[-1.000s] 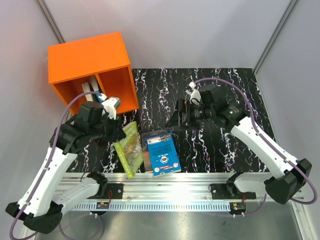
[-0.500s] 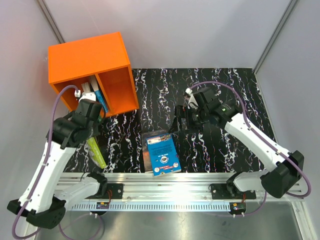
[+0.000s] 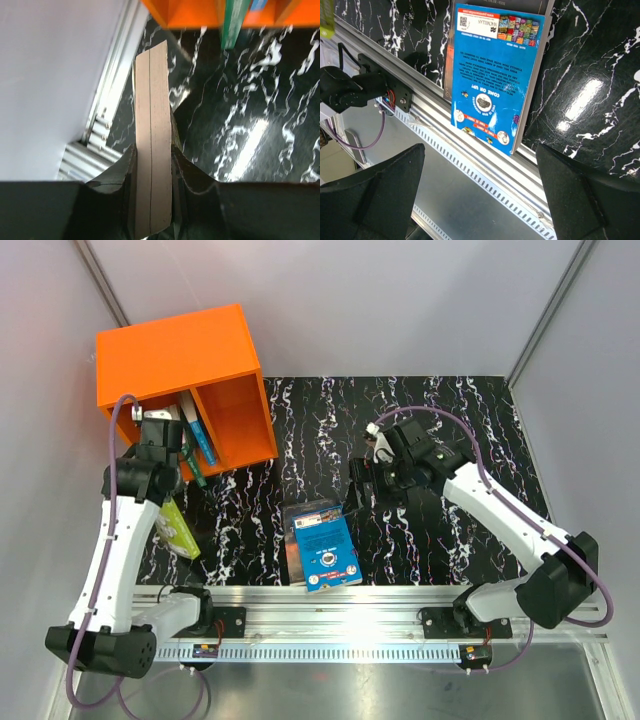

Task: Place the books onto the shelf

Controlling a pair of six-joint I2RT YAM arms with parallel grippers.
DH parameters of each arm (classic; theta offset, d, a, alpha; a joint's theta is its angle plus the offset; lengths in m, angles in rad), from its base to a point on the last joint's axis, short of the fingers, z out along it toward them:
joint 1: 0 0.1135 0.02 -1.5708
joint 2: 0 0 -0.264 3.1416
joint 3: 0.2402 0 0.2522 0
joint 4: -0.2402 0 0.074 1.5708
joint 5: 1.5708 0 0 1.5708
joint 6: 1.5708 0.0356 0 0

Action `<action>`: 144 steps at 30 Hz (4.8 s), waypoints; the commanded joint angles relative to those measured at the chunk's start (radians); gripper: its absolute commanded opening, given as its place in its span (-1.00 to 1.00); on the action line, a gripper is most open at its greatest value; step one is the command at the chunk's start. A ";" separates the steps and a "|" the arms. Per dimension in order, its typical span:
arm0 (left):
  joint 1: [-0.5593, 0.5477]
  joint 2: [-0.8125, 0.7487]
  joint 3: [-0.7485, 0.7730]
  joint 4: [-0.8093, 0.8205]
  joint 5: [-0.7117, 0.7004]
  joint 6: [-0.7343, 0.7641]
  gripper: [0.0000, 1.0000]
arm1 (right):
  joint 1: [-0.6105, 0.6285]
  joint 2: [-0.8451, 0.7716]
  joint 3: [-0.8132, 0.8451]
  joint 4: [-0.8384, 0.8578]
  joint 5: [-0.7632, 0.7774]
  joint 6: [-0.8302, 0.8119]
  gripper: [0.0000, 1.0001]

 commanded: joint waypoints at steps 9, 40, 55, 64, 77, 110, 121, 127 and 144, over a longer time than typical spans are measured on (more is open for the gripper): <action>0.114 0.032 -0.031 0.472 0.057 0.158 -1.00 | -0.015 0.020 -0.031 -0.011 -0.025 -0.066 1.00; 0.218 0.127 -0.231 1.210 0.241 0.453 -1.00 | -0.020 0.204 -0.038 0.109 -0.111 -0.037 0.99; 0.280 0.144 -0.507 1.707 0.330 0.485 -0.67 | -0.022 0.245 -0.028 0.109 -0.146 -0.018 0.99; 0.309 0.208 -0.539 1.851 0.298 0.488 0.60 | -0.020 0.233 -0.061 0.134 -0.158 0.017 0.99; 0.307 0.061 -0.459 1.631 0.167 0.383 0.74 | -0.020 0.182 -0.113 0.184 -0.171 0.060 0.99; 0.258 -0.200 -0.657 0.898 0.376 -0.325 -1.00 | -0.018 0.004 -0.363 0.339 -0.177 0.137 0.94; 0.148 0.064 -0.643 1.056 0.276 -0.391 -1.00 | -0.020 0.023 -0.357 0.309 -0.174 0.063 0.94; 0.133 0.158 -0.564 1.080 0.172 -0.420 -1.00 | -0.020 0.052 -0.349 0.322 -0.198 0.057 0.94; 0.133 0.415 -0.340 1.110 0.077 -0.300 -1.00 | -0.018 0.115 -0.343 0.351 -0.211 0.057 0.94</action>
